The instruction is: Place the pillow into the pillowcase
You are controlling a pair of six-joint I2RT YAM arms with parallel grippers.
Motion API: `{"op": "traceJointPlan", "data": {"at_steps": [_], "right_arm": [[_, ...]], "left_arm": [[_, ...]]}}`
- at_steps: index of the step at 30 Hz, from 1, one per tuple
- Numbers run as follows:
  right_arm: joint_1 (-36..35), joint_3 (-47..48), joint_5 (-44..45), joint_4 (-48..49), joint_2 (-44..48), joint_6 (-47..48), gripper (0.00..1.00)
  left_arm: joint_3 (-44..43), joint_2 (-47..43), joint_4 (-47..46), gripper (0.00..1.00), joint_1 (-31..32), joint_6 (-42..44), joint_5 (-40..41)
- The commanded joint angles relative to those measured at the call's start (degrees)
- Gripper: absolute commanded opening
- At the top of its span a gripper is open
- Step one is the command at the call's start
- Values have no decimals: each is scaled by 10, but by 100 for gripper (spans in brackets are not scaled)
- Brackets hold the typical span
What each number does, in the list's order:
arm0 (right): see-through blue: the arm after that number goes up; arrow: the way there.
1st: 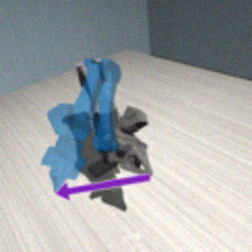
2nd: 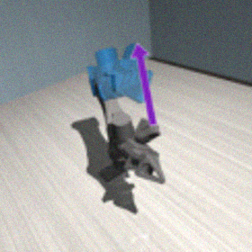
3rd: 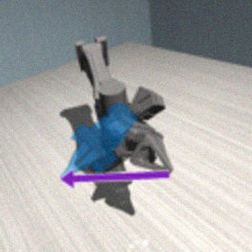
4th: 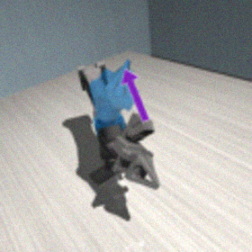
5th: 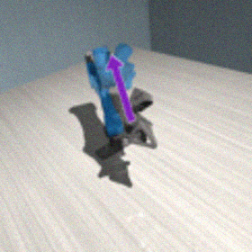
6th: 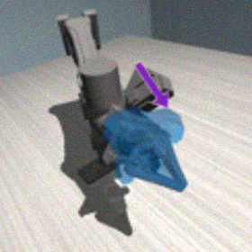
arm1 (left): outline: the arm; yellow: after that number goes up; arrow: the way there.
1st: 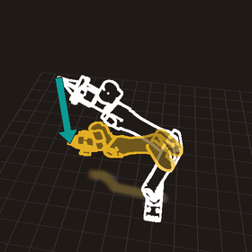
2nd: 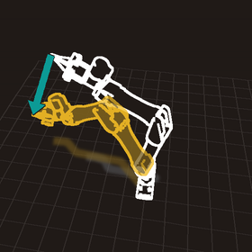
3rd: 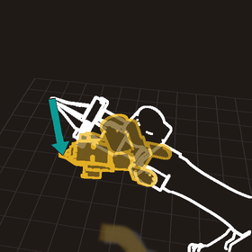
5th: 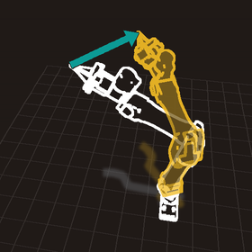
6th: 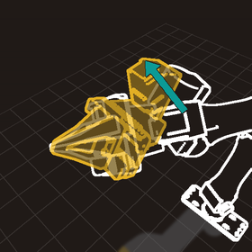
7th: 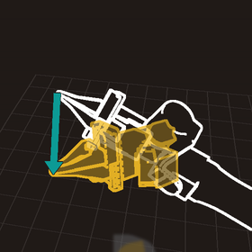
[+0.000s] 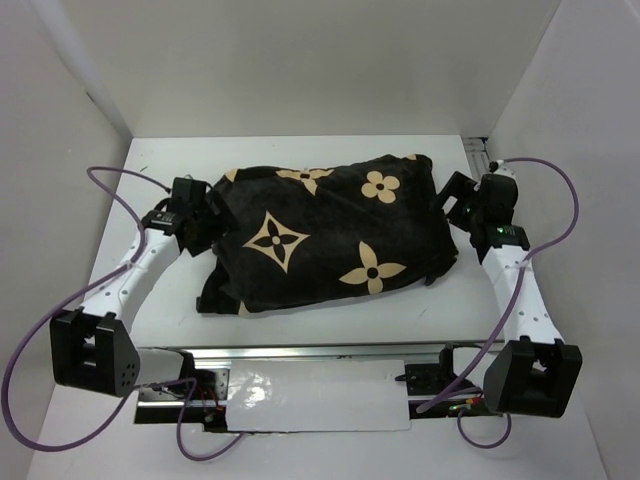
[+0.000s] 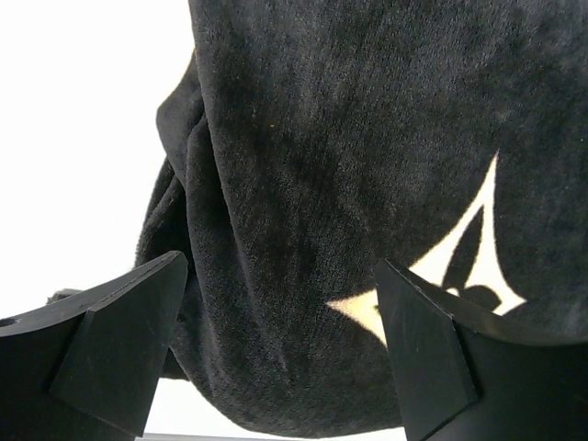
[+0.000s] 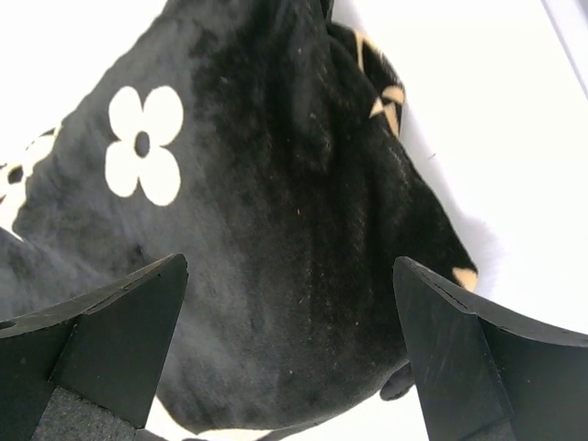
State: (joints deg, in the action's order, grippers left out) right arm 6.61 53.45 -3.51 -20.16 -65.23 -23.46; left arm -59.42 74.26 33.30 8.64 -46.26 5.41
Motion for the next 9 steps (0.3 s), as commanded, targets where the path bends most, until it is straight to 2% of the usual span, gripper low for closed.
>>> {"op": "traceJointPlan", "data": {"at_steps": [1,9], "right_arm": [[-6,36,32,21,29,7,100],[-6,23,49,34,72,14,100]], "left_arm": [[-21,-17,11,96,12,9,49],[-32,-36,27,96,17,4,63]]}}
